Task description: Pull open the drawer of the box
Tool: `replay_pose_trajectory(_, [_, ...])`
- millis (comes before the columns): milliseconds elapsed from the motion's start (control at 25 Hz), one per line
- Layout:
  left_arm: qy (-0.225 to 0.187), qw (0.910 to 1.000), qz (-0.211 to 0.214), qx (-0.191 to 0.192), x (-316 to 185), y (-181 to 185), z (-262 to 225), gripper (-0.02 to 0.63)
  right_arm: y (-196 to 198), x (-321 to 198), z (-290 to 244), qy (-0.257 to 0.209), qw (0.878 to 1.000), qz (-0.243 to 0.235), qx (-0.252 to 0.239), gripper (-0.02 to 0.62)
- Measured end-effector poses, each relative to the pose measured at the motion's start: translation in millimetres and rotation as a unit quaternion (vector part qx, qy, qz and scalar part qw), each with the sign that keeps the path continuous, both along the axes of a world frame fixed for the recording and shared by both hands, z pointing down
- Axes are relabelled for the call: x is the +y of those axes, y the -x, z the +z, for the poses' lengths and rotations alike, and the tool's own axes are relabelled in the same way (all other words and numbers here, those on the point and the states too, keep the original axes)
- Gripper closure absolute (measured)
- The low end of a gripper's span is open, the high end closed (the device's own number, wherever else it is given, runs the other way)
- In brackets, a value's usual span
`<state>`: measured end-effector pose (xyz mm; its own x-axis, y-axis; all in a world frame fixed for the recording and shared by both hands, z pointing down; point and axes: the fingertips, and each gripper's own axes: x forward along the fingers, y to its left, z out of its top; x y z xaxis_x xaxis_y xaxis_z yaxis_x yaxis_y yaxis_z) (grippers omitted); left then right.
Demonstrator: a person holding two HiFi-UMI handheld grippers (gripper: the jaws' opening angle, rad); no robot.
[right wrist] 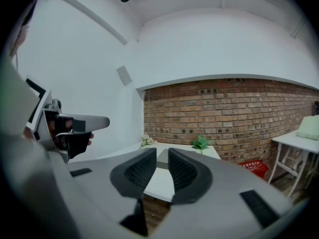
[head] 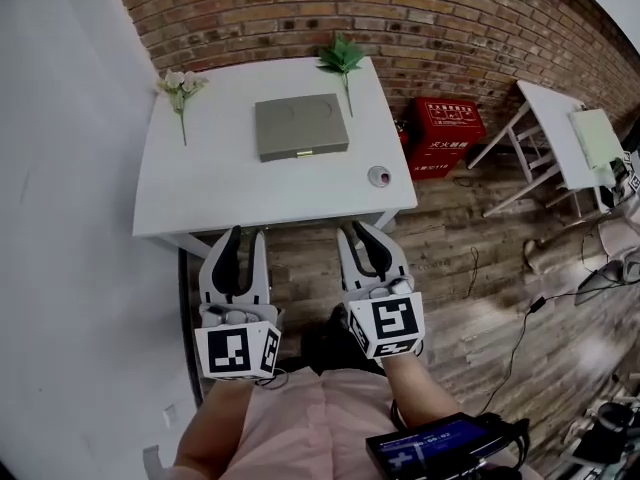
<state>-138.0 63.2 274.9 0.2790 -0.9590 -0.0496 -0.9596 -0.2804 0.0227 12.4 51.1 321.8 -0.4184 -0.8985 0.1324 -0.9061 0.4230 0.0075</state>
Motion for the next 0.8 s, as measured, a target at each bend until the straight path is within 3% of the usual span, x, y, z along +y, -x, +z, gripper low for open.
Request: replay_pose_trajectory(800, [0.014,0.9996,0.002,-0.026,-163,-8,17,0.505,-1,-168,25,0.023,1.0,-0.003,-0.021,0.515])
